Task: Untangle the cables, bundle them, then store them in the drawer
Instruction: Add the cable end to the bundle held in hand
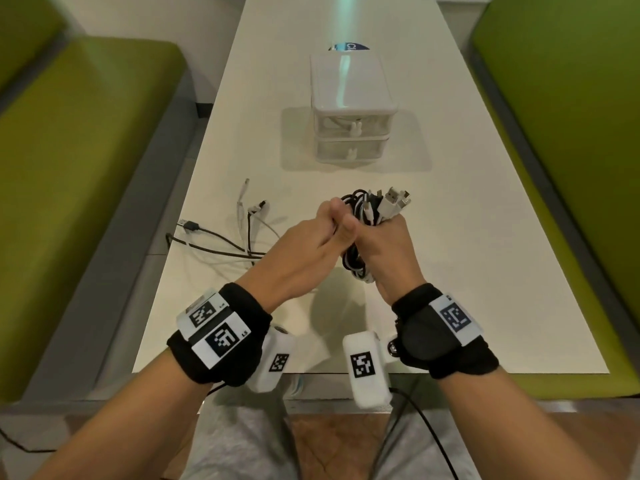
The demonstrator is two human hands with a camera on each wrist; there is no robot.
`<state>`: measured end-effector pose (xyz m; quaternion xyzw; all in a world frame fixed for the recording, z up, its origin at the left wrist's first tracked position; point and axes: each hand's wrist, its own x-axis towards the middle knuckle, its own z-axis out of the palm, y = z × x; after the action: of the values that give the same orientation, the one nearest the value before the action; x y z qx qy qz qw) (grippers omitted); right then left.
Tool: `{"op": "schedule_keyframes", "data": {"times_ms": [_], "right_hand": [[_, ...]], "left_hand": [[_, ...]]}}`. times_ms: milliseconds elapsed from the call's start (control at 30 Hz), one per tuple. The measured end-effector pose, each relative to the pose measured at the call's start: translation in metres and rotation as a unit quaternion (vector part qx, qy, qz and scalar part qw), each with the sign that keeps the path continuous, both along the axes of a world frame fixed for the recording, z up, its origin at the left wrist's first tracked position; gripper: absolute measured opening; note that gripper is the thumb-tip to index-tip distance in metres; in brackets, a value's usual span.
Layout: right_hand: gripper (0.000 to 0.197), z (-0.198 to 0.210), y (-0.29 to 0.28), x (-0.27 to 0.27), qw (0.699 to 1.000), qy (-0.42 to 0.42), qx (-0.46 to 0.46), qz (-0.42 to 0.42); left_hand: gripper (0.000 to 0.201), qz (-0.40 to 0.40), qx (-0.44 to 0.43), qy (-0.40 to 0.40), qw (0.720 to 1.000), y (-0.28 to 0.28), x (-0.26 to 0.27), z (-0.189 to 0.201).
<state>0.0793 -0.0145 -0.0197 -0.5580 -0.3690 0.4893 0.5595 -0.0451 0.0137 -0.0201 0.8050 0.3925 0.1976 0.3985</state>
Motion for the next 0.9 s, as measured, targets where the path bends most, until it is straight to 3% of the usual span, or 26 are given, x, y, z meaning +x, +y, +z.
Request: {"op": "schedule_keyframes", "data": {"times_ms": [133, 367, 467, 600, 733, 900], "right_hand": [[0.041, 0.003, 0.003, -0.002, 1.0, -0.01, 0.003, 0.004], [0.034, 0.004, 0.005, -0.002, 0.999, -0.022, -0.019, -0.018], [0.039, 0.004, 0.005, -0.006, 0.999, -0.022, -0.02, -0.018], [0.025, 0.007, 0.004, -0.008, 0.999, 0.009, -0.027, -0.024], [0.018, 0.005, 0.003, -0.012, 0.998, 0.03, -0.031, -0.051], [0.01, 0.01, 0.003, -0.014, 0.996, 0.048, -0.029, -0.075]], "left_hand": [[0.093, -0.002, 0.051, 0.048, 0.998, 0.0, 0.006, -0.003], [0.127, -0.039, 0.056, 0.088, 0.994, 0.002, -0.001, -0.002], [0.113, -0.06, 0.053, 0.093, 0.992, 0.003, -0.005, 0.001], [0.116, -0.071, 0.0, 0.091, 0.993, 0.003, -0.009, -0.005], [0.107, -0.066, -0.048, 0.082, 0.993, 0.007, -0.011, -0.003], [0.108, -0.051, -0.039, 0.06, 0.996, 0.009, -0.013, -0.009]]}}
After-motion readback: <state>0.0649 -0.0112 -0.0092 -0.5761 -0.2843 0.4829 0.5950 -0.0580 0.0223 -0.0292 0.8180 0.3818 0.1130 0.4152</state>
